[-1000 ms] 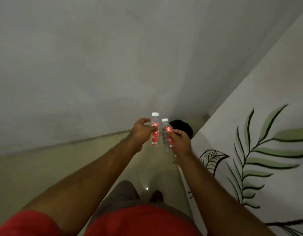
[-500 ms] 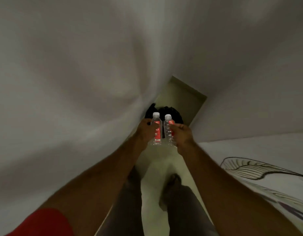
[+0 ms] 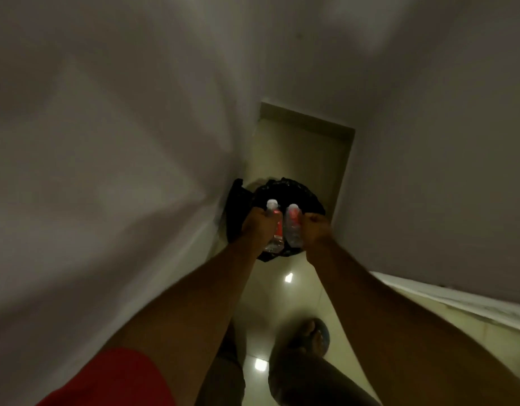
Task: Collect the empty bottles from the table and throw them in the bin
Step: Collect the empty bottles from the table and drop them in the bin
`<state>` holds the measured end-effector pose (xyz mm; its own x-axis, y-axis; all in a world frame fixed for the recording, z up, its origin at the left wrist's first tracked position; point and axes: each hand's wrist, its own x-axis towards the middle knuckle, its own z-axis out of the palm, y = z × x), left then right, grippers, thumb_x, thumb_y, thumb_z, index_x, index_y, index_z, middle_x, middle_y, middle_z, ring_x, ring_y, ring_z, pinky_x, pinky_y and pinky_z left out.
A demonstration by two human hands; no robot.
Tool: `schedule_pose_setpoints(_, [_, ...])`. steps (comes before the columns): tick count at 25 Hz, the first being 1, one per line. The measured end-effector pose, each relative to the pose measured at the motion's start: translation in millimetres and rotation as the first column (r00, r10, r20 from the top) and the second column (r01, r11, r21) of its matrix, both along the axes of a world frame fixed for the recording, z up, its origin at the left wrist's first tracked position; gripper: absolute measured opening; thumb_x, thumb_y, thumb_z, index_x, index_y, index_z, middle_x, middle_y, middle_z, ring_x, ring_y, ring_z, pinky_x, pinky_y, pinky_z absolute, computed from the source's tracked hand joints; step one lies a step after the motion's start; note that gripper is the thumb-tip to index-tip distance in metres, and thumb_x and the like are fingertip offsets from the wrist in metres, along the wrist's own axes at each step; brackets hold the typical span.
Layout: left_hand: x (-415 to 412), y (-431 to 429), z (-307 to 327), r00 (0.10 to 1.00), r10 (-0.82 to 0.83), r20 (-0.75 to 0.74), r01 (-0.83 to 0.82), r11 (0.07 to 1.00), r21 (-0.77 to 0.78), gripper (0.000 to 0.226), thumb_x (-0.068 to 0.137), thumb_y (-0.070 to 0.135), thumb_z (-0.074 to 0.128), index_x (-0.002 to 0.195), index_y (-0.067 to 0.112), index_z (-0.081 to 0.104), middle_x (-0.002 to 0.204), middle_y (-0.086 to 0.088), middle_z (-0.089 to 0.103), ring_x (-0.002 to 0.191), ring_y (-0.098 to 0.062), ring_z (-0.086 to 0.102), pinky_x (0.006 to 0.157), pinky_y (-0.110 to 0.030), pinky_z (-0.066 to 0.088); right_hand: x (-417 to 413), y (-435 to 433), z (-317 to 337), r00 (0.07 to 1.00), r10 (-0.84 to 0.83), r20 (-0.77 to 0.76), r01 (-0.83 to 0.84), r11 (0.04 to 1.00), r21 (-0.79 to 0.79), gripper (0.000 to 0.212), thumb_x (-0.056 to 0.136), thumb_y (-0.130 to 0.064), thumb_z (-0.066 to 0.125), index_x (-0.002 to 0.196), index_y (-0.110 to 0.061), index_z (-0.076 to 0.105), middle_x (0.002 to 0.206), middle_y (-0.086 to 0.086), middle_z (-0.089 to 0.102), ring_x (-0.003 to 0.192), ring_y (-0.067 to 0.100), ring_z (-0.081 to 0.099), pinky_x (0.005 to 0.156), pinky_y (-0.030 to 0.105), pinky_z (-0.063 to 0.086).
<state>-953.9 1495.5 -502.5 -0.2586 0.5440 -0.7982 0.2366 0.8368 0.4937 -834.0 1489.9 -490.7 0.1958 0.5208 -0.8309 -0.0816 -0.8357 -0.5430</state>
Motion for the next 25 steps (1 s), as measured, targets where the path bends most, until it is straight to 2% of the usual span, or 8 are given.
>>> schedule_pose_setpoints(2, [4.8, 8.0, -16.8, 0.994, -0.037, -0.098, 0.041, 0.998, 0.047, 0.053, 0.094, 0.051, 0.05, 0.119, 0.005, 0.061, 0.117, -0.015, 0.067, 0.111, -0.035, 0.062, 0.097, -0.04, 0.05, -5.7, 5.8, -9.3, 0.999, -0.044, 0.0, 0.044, 0.999, -0.003, 0.016, 0.095, -0.02, 0.059, 0.103, -0.008, 0.067, 0.105, 0.014, 0.069, 0.106, 0.036, 0.067, 0.082, 0.038, 0.053])
schedule_pose_setpoints(5, [10.1, 4.0, -38.2, 1.0, -0.003, 0.009, 0.002, 0.992, 0.129, 0.027, 0.098, 0.009, 0.042, 0.116, -0.003, 0.059, 0.106, -0.017, 0.063, 0.099, -0.03, 0.061, 0.074, -0.024, 0.058, -9.1, -3.6, -12.0, 0.976, -0.203, -0.074, 0.203, 0.979, -0.015, 0.032, 0.099, -0.003, 0.048, 0.126, 0.008, 0.061, 0.125, 0.021, 0.063, 0.116, 0.038, 0.06, 0.093, 0.042, 0.05])
schedule_pose_setpoints(8, [11.0, -21.6, -24.3, 0.93, 0.19, 0.314, -0.247, 0.957, 0.153, 0.048, 0.093, 0.009, 0.044, 0.14, -0.001, 0.047, 0.135, -0.023, 0.056, 0.111, -0.033, 0.061, 0.084, -0.036, 0.057, -9.5, -30.7, 13.2, 0.971, -0.225, -0.082, 0.228, 0.973, 0.024, 0.022, 0.1, -0.004, 0.048, 0.098, -0.004, 0.07, 0.1, 0.012, 0.067, 0.091, 0.028, 0.062, 0.083, 0.039, 0.054])
schedule_pose_setpoints(11, [11.8, -44.6, 63.8, 0.994, -0.105, 0.032, 0.099, 0.983, 0.156, 0.033, 0.094, 0.008, 0.049, 0.125, 0.004, 0.06, 0.119, -0.017, 0.066, 0.106, -0.032, 0.063, 0.088, -0.037, 0.052, -9.0, -51.9, 67.4, 0.98, -0.195, 0.04, 0.193, 0.98, 0.042, 0.024, 0.098, -0.012, 0.052, 0.081, -0.022, 0.065, 0.087, 0.004, 0.066, 0.077, 0.018, 0.06, 0.07, 0.031, 0.052])
schedule_pose_setpoints(13, [13.9, -59.7, 118.5, 0.946, -0.288, -0.152, 0.316, 0.922, 0.223, 0.025, 0.093, 0.01, 0.054, 0.116, 0.006, 0.064, 0.118, -0.017, 0.067, 0.112, -0.034, 0.062, 0.095, -0.034, 0.047, -2.1, -71.3, 117.2, 0.976, -0.212, 0.054, 0.21, 0.977, 0.046, 0.015, 0.096, -0.015, 0.054, 0.095, -0.02, 0.068, 0.095, 0.006, 0.068, 0.083, 0.02, 0.061, 0.077, 0.036, 0.054])
schedule_pose_setpoints(16, [24.7, -84.9, 195.4, 0.878, -0.442, -0.183, 0.478, 0.811, 0.337, 0.03, 0.094, 0.016, 0.057, 0.123, 0.011, 0.062, 0.118, -0.011, 0.069, 0.109, -0.027, 0.063, 0.089, -0.029, 0.046, 21.8, -114.0, 207.8, 0.968, -0.245, 0.061, 0.239, 0.966, 0.095, 0.021, 0.096, -0.013, 0.053, 0.114, -0.013, 0.064, 0.096, 0.006, 0.068, 0.083, 0.02, 0.06, 0.07, 0.032, 0.05])
schedule_pose_setpoints(22, [93.4, -190.6, 395.6, 0.734, -0.669, 0.118, 0.54, 0.68, 0.497, 0.025, 0.092, 0.023, 0.061, 0.117, 0.018, 0.064, 0.106, 0.003, 0.067, 0.094, -0.011, 0.064, 0.072, -0.017, 0.045, 93.7, -271.2, 432.2, 0.842, -0.53, 0.103, 0.487, 0.828, 0.276, 0.01, 0.096, -0.021, 0.06, 0.103, -0.015, 0.065, 0.092, 0.004, 0.07, 0.081, 0.018, 0.065, 0.072, 0.032, 0.052])
schedule_pose_setpoints(25, [140.1, -269.0, 477.7, 0.537, -0.814, 0.22, 0.607, 0.554, 0.57, 0.026, 0.088, 0.022, 0.067, 0.113, 0.018, 0.064, 0.103, 0.0, 0.067, 0.094, -0.013, 0.064, 0.08, -0.021, 0.049, 125.1, -386.4, 510.3, 0.701, -0.702, 0.124, 0.627, 0.689, 0.364, 0.016, 0.095, -0.026, 0.062, 0.106, -0.015, 0.066, 0.096, 0.004, 0.071, 0.081, 0.016, 0.067, 0.073, 0.032, 0.054])
